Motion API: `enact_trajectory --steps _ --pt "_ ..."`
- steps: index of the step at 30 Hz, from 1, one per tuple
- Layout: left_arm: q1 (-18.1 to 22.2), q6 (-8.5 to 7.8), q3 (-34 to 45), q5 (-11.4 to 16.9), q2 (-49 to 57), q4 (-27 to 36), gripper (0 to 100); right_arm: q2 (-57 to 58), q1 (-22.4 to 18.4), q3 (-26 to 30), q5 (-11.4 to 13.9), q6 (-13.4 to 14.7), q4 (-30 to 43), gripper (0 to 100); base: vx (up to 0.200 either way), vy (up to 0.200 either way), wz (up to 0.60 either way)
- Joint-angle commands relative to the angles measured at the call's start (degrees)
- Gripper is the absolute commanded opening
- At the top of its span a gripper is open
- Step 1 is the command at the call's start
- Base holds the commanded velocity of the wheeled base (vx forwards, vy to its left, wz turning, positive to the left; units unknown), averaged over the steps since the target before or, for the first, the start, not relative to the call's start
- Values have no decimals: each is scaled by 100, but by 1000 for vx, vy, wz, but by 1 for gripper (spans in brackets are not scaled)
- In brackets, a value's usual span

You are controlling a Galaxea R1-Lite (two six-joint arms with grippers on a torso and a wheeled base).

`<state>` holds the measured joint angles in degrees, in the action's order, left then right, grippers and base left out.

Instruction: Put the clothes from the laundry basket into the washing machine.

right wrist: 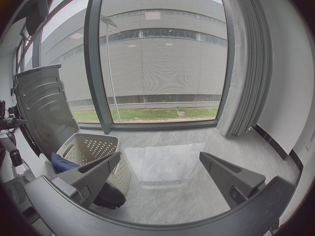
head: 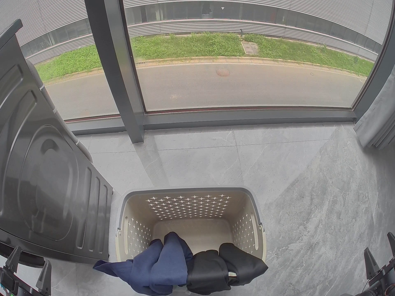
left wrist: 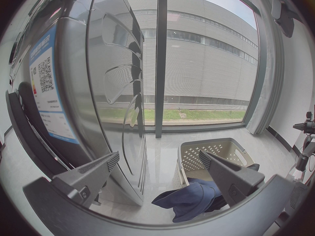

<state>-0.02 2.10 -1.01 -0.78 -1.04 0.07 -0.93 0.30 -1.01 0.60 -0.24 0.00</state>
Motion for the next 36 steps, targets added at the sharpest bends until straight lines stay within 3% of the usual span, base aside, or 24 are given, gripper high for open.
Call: enact_trajectory --steps 1,18,24,33,36 --pt "-6 1 84 -1 77 1 100 93 5 101 2 -2 0 100 0 -200 0" --pt "-6 10 84 -1 77 1 100 93 5 101 2 -2 0 100 0 -24 0" --pt "-6 10 84 -1 77 1 100 93 5 101 2 -2 0 100 200 0 0" --pt "2 10 84 -1 77 1 100 93 5 101 2 -2 0 100 0 0 0" --pt "-6 10 84 -1 77 1 100 93 5 101 2 -2 0 100 200 0 0"
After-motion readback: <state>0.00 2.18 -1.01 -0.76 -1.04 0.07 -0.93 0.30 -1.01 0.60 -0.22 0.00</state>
